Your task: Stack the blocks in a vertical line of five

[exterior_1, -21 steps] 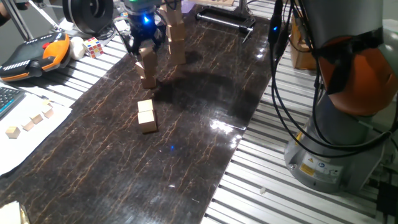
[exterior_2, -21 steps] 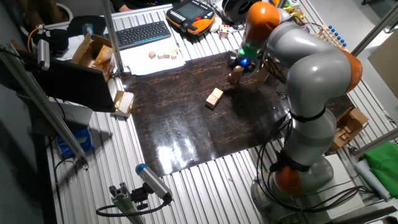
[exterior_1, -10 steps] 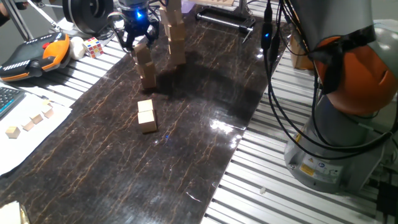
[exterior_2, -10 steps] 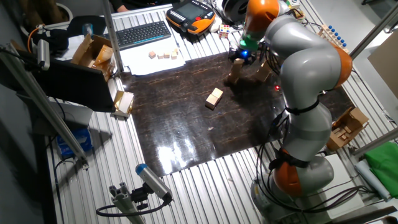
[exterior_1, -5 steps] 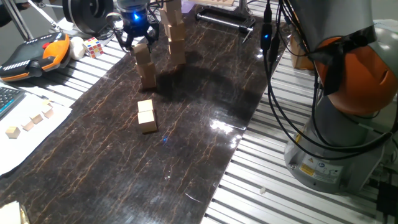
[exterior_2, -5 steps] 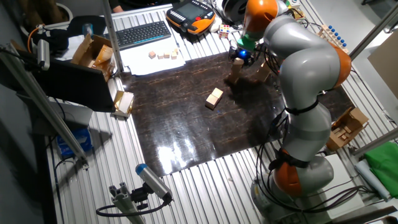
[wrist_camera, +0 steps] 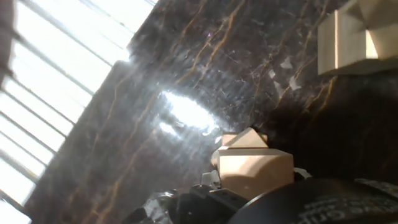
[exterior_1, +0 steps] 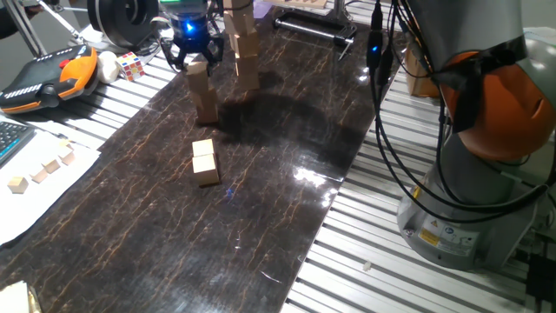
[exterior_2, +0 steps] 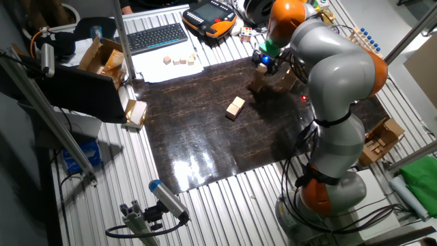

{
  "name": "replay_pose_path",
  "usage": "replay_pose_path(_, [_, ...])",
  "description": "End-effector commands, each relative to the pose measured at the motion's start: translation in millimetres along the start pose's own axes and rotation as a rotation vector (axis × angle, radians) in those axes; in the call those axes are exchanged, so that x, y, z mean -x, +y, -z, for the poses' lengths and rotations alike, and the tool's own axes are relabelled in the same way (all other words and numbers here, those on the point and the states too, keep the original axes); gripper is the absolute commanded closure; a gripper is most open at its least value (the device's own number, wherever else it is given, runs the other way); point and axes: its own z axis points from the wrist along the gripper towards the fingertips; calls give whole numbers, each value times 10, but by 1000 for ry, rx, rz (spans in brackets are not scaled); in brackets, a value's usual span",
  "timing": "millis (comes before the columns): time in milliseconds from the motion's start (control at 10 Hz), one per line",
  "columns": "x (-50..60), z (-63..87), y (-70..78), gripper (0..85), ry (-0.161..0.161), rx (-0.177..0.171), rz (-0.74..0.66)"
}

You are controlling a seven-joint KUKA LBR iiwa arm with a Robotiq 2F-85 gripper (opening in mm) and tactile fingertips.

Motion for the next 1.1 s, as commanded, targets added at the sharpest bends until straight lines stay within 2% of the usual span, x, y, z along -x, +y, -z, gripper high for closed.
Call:
replay_pose_path(0, [-2,-30,8,793,-40,-20,-289])
replay_pose_path(300, [23,-46,8,773,-43,-24,-319])
replay_pose_path(500, [-2,-23,4,773,-52,-38,-358])
replay_pose_path(1000, [39,-70,-31,730,-73,-66,-382])
